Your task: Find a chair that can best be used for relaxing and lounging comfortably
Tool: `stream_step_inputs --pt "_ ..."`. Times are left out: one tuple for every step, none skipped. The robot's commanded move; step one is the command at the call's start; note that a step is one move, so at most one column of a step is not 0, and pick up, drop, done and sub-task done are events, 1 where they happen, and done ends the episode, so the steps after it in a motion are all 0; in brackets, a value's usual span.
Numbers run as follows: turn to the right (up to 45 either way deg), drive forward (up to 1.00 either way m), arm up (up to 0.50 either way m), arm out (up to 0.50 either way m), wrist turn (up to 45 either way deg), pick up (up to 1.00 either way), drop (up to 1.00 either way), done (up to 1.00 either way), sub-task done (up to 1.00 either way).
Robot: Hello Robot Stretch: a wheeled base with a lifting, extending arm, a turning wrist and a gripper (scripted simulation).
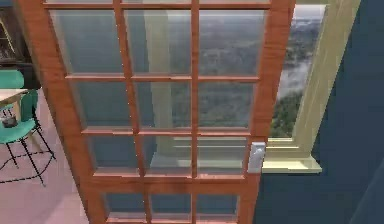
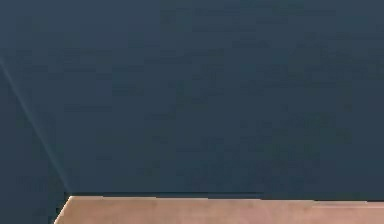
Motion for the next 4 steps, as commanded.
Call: stream_step_inputs --pt "-45.0 0.00 0.00 0.00 0.0 0.00 0.00 0.00 0.00" --pt "-27.0 0.00 0.00 0.00 0.0 0.00 0.00 0.00 0.00" --pt "0.0 0.65 0.00 0.00 0.0 0.00 0.00 0.00 0.00" --pt "0.0 0.00 0.00 0.00 0.0 0.00 0.00 1.00 0.00"
